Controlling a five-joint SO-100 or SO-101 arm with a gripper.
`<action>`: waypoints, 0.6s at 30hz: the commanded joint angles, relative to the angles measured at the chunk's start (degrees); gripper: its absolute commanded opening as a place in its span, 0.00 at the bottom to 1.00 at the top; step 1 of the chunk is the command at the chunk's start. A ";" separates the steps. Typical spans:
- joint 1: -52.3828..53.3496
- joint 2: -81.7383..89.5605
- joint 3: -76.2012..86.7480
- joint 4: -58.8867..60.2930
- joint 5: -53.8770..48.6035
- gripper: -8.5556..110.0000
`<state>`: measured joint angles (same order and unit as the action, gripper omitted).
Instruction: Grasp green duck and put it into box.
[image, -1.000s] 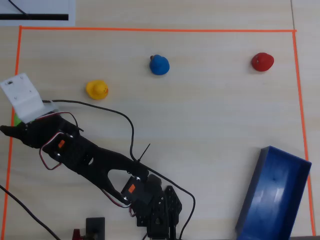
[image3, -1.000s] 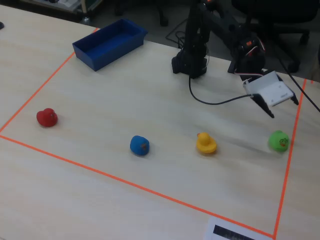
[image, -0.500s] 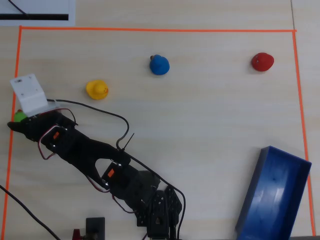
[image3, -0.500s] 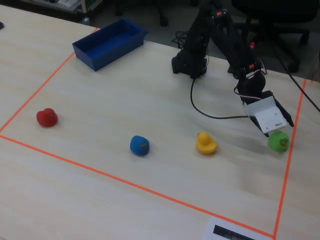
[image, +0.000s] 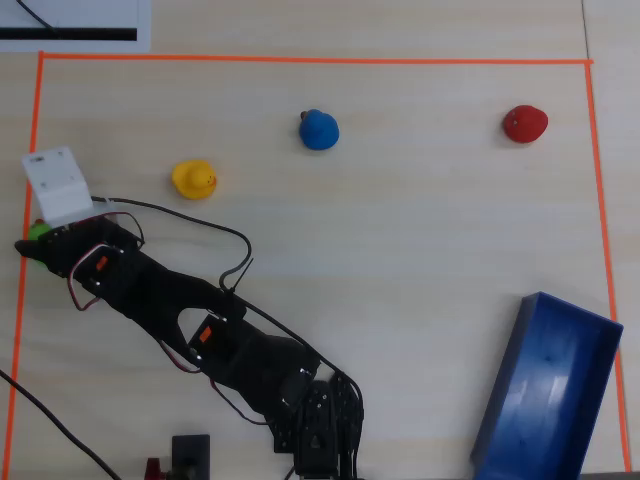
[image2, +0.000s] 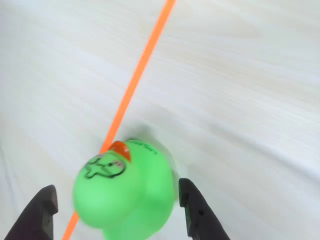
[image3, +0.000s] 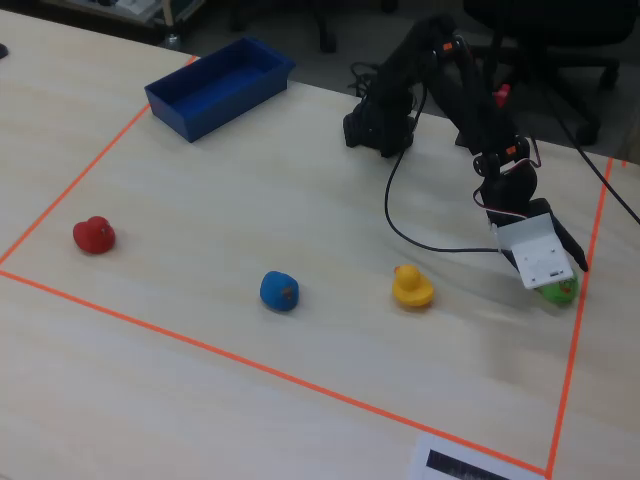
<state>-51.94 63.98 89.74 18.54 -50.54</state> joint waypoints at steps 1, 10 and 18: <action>0.70 0.09 -3.78 0.97 1.05 0.35; -0.18 -2.20 -8.44 5.62 2.99 0.34; 0.18 -3.60 -9.23 10.37 0.18 0.15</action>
<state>-52.03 59.77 83.14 26.89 -49.04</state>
